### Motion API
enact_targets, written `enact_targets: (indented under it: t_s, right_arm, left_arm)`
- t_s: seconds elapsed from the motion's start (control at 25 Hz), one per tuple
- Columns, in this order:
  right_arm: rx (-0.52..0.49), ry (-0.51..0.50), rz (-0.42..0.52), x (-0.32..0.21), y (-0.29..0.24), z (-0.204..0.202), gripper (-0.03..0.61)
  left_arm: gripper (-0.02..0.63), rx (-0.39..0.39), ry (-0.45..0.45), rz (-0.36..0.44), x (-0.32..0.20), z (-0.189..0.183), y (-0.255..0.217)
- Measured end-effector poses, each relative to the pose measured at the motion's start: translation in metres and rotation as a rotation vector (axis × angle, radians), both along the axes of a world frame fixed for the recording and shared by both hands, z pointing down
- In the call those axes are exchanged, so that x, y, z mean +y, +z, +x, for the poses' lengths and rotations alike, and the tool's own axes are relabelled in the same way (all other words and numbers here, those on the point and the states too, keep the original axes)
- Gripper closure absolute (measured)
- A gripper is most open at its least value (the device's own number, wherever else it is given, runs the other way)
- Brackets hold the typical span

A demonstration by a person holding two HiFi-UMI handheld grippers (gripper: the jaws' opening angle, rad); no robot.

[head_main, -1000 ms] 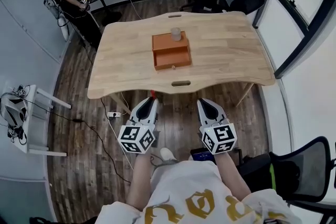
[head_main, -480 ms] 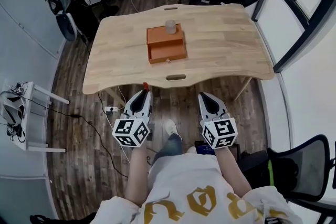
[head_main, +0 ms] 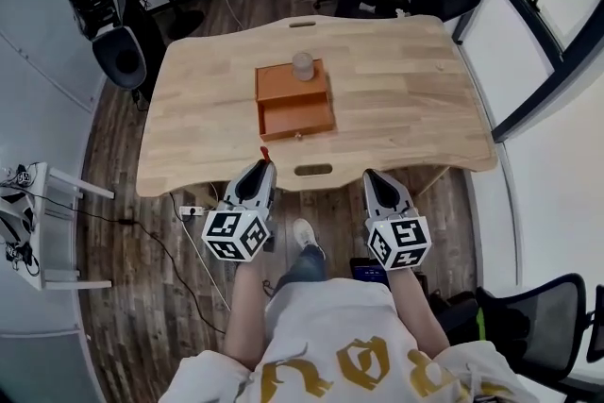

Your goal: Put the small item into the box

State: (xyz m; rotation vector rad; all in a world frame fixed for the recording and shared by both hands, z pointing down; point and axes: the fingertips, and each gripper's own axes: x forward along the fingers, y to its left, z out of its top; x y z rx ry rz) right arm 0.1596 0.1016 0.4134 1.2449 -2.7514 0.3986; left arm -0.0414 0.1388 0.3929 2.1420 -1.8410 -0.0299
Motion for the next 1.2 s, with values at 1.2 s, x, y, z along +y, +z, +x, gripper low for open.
enact_targets:
  t_s: [1.2]
  right_arm:
    - [-0.067,-0.063,-0.085,-0.233,0.014,-0.177,0.566]
  left_arm:
    - [0.552,0.045,0.196,-0.129,-0.240,-0.121,0.044]
